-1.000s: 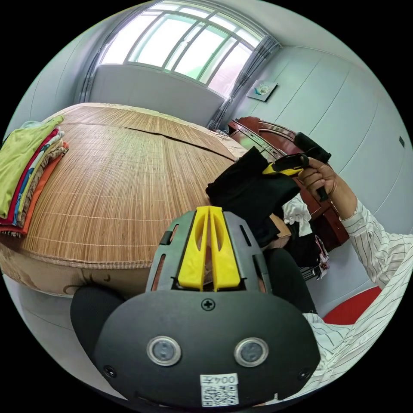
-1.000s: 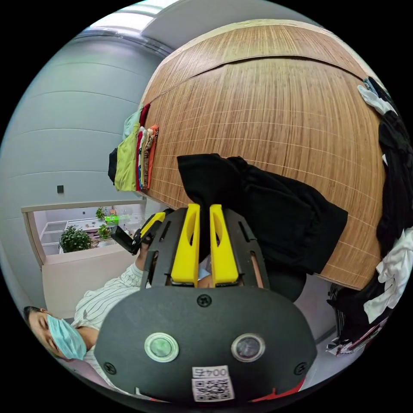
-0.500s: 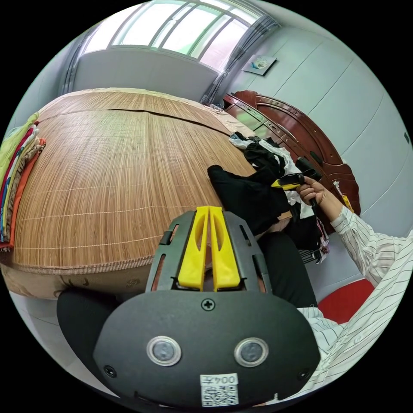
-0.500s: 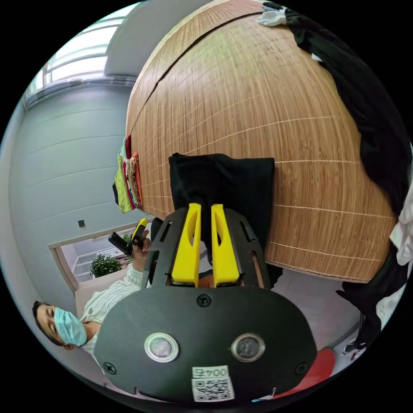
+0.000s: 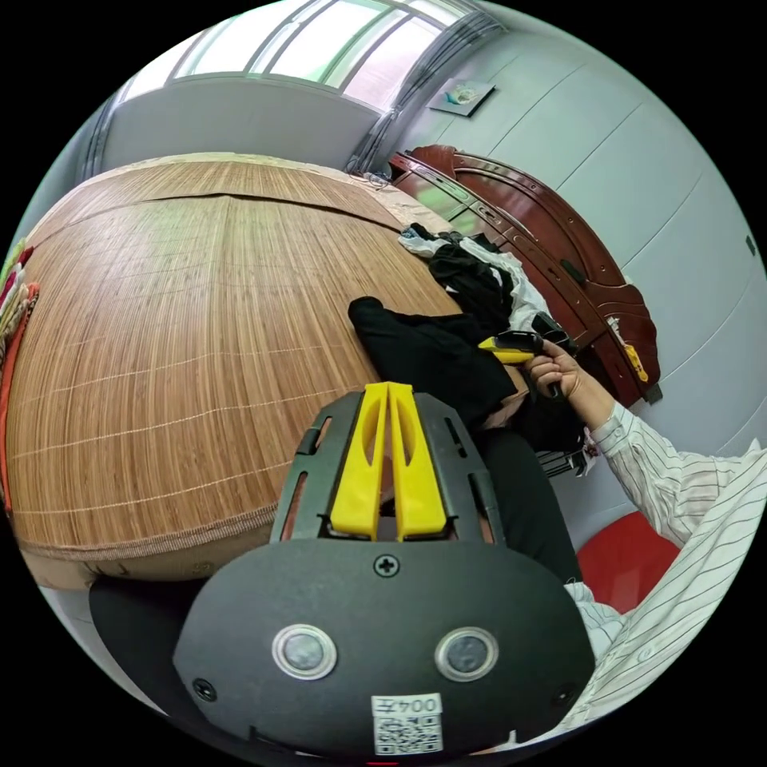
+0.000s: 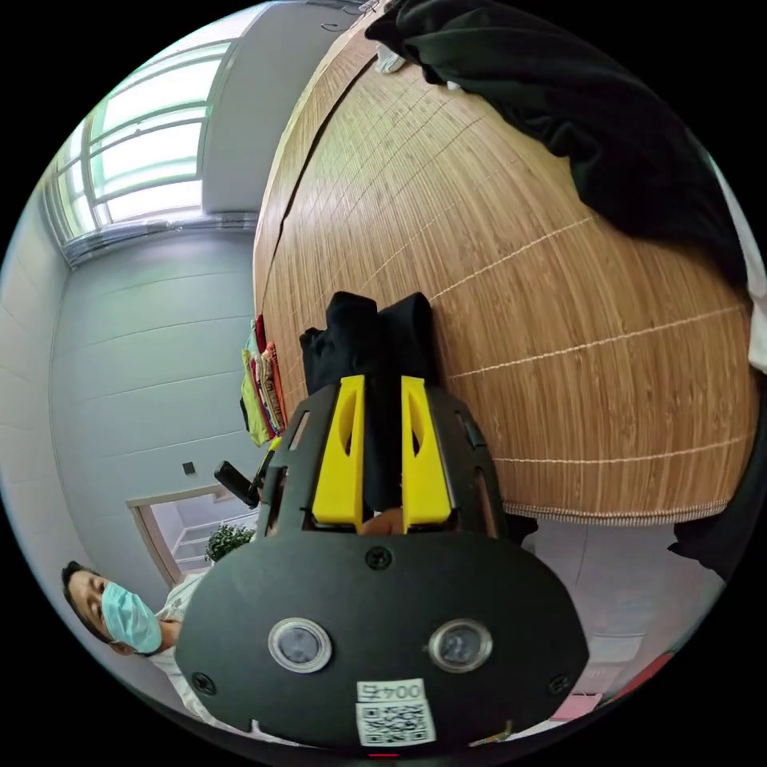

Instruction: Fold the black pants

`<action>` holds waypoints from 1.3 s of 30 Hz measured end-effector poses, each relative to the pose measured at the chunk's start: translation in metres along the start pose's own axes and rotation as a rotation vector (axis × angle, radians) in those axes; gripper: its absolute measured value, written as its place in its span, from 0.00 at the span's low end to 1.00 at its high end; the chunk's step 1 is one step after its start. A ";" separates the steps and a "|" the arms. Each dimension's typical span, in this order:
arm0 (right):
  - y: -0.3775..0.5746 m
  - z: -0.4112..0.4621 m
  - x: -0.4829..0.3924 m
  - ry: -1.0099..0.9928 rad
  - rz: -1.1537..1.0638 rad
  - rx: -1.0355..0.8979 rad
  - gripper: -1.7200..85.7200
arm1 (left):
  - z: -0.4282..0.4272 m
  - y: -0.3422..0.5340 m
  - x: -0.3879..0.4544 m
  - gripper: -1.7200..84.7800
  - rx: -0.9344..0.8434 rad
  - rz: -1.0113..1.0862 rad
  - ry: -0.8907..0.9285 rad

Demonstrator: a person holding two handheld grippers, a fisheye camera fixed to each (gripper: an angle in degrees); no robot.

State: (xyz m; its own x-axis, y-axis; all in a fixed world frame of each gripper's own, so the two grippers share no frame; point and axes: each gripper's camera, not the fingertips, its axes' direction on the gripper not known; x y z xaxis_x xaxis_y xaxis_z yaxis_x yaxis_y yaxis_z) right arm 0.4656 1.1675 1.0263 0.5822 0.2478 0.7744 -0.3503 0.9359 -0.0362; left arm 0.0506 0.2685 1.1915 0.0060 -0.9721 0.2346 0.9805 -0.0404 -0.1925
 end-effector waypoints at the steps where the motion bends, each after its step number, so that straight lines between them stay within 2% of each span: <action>1: 0.012 -0.008 -0.002 0.008 0.004 0.042 0.11 | 0.005 -0.007 0.004 0.03 0.004 0.027 0.005; 4: 0.058 -0.034 -0.019 0.109 0.010 0.252 0.06 | 0.025 -0.031 0.013 0.04 0.021 0.082 0.036; 5: 0.084 -0.041 -0.041 0.192 -0.055 0.378 0.03 | 0.031 -0.036 0.014 0.04 0.023 0.089 0.048; 7: 0.120 -0.033 -0.081 0.240 -0.227 0.519 0.02 | 0.059 -0.057 0.017 0.05 0.041 0.084 0.087; 9: 0.139 -0.007 -0.114 0.247 -0.378 0.525 0.02 | 0.084 -0.071 0.019 0.05 0.055 0.051 0.117; 11: 0.147 0.039 -0.147 0.409 -0.509 0.486 0.02 | 0.108 -0.080 0.021 0.06 0.089 0.010 0.135; 14: 0.146 0.083 -0.161 0.612 -0.590 0.440 0.04 | 0.141 -0.093 0.022 0.08 0.139 -0.025 0.093; 17: 0.144 0.100 -0.156 0.732 -0.584 0.395 0.04 | 0.171 -0.102 0.010 0.09 0.098 -0.065 0.026; 21: 0.161 0.103 -0.133 0.643 -0.605 0.451 0.05 | 0.204 -0.108 -0.029 0.06 -0.028 -0.205 0.001; 26: 0.168 0.096 -0.136 0.585 -0.587 0.445 0.04 | 0.212 -0.118 -0.032 0.05 -0.069 -0.201 -0.041; 30: 0.183 0.061 -0.143 0.514 -0.489 0.493 0.04 | 0.162 -0.120 -0.031 0.05 0.064 -0.184 0.043; 32: 0.207 0.043 -0.146 0.407 -0.484 0.534 0.05 | 0.129 -0.114 -0.033 0.05 0.119 -0.154 0.069; 35: 0.207 0.059 -0.145 0.431 -0.498 0.418 0.06 | 0.109 -0.088 -0.047 0.05 0.031 -0.146 0.030; 37: 0.187 0.062 -0.133 0.412 -0.408 0.320 0.05 | 0.110 -0.062 -0.063 0.05 -0.065 -0.186 0.004; 39: 0.179 0.048 -0.135 0.389 -0.354 0.311 0.04 | 0.101 -0.046 -0.070 0.06 -0.056 -0.204 0.004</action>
State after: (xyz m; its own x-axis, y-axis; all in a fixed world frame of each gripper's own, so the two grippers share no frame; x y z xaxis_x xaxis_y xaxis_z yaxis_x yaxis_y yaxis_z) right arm 0.2890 1.2891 0.9453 0.9070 0.0631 0.4163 -0.2503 0.8759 0.4126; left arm 0.0250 0.3618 1.2801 -0.1926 -0.9434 0.2702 0.9487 -0.2493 -0.1944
